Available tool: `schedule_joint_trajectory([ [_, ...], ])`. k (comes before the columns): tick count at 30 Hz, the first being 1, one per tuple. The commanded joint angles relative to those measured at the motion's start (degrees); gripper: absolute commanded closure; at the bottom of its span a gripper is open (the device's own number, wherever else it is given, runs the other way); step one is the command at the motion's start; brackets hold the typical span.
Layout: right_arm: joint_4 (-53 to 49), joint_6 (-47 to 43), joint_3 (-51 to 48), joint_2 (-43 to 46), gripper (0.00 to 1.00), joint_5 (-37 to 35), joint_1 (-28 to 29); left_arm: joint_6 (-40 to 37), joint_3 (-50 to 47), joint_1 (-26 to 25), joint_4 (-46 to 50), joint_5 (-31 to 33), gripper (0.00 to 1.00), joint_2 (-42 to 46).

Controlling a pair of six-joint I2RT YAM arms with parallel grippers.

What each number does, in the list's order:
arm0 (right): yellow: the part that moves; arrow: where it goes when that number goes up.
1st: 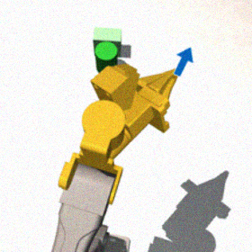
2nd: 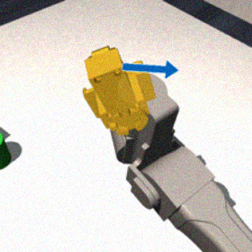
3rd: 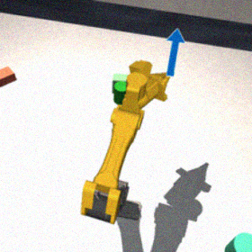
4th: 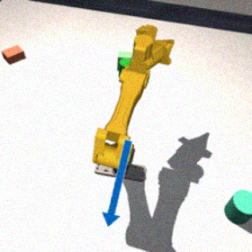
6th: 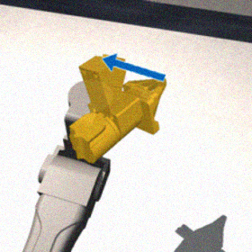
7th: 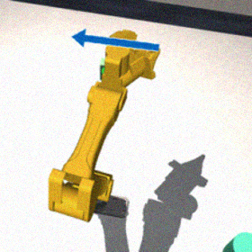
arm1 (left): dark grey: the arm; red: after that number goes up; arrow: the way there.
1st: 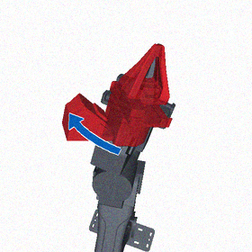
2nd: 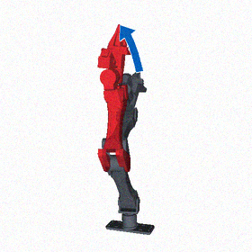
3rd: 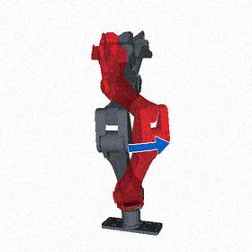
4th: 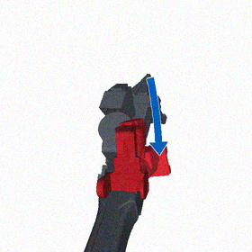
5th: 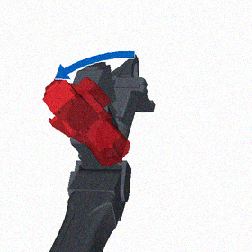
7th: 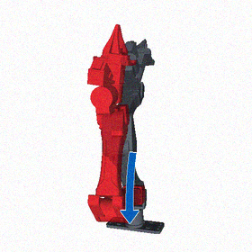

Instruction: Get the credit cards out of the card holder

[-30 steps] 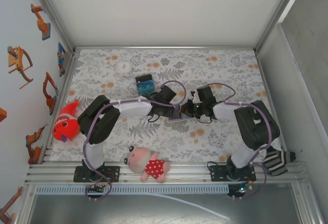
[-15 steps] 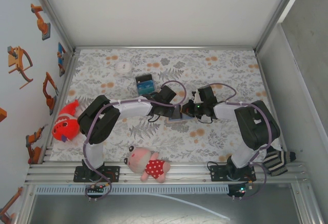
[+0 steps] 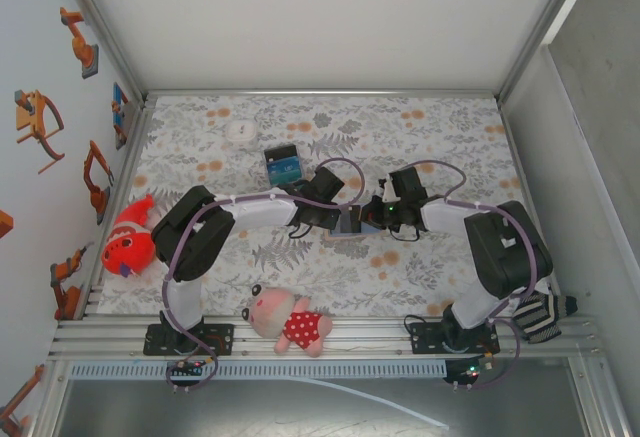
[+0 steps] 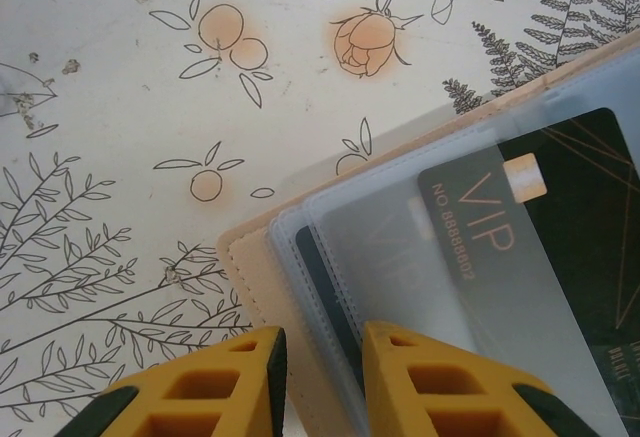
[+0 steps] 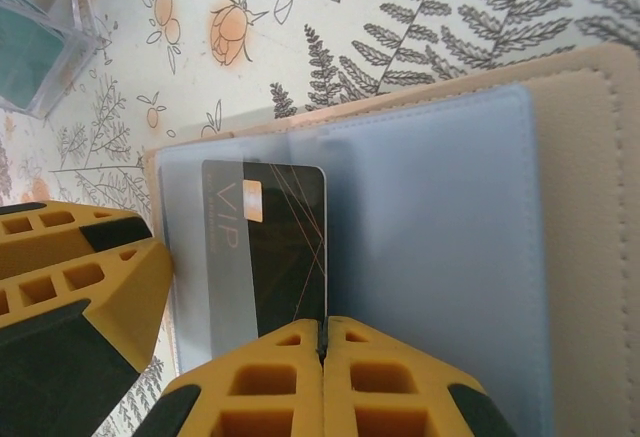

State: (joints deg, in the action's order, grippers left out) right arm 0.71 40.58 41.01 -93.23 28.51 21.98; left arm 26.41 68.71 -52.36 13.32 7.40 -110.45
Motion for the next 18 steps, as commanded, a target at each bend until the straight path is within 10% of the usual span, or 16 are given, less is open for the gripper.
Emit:
schedule_joint_trajectory([
  [1,-3.6,-2.2,1.4,1.6,1.00,-2.1,-0.6,-1.8,0.9,-0.3,2.6,1.0,0.73,0.5],
  [18,-2.5,-1.5,0.6,2.3,1.00,-1.2,-0.6,-3.6,5.1,-1.9,0.2,-1.8,0.68,0.6],
])
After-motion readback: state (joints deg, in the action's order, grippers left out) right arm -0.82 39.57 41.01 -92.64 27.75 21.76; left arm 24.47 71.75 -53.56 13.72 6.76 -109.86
